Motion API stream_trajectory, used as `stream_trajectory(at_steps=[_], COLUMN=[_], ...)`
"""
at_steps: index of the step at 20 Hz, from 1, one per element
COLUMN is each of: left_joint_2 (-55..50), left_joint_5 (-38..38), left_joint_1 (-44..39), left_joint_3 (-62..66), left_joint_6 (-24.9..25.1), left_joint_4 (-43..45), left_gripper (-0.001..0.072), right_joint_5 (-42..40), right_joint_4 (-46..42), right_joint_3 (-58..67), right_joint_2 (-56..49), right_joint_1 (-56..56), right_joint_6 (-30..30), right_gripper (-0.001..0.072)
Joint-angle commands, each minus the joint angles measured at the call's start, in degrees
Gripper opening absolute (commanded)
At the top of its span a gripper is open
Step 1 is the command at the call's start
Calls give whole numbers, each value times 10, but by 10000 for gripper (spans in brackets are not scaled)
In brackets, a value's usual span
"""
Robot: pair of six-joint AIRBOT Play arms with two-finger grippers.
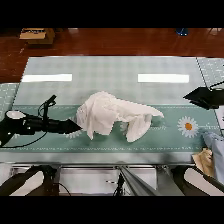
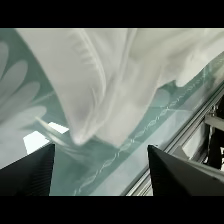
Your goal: Fold the shirts.
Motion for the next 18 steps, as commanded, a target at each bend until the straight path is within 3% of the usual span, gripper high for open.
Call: stream_trajectory(at_steps=[1, 2, 4, 5, 10, 18], left_joint_2=[-63, -82, -111, -120, -119, -119], left_joint_5=[70, 77, 78, 76, 41, 12], left_joint_1=[-53, -66, -80, -80, -61, -54], left_joint_3=[-1, 3, 15, 20, 22, 22], left_joint_6=[70, 82, 86, 86, 86, 86], left_joint_4=[-78, -93, -99, -99, -99, -99], left_gripper=[687, 639, 124, 36, 22, 22], right_joint_5=[36, 50, 71, 80, 89, -27], right_joint_4=[26, 35, 40, 36, -32, 36], right_joint_3=[-2, -2, -2, -2, -27, -206], right_joint_2=[0, 0, 0, 0, 0, 0], right_joint_1=[-1, -1, -1, -1, -2, 58], right_joint_6=[1, 1, 1, 1, -2, -21], right_gripper=[544, 544, 544, 544, 544, 544])
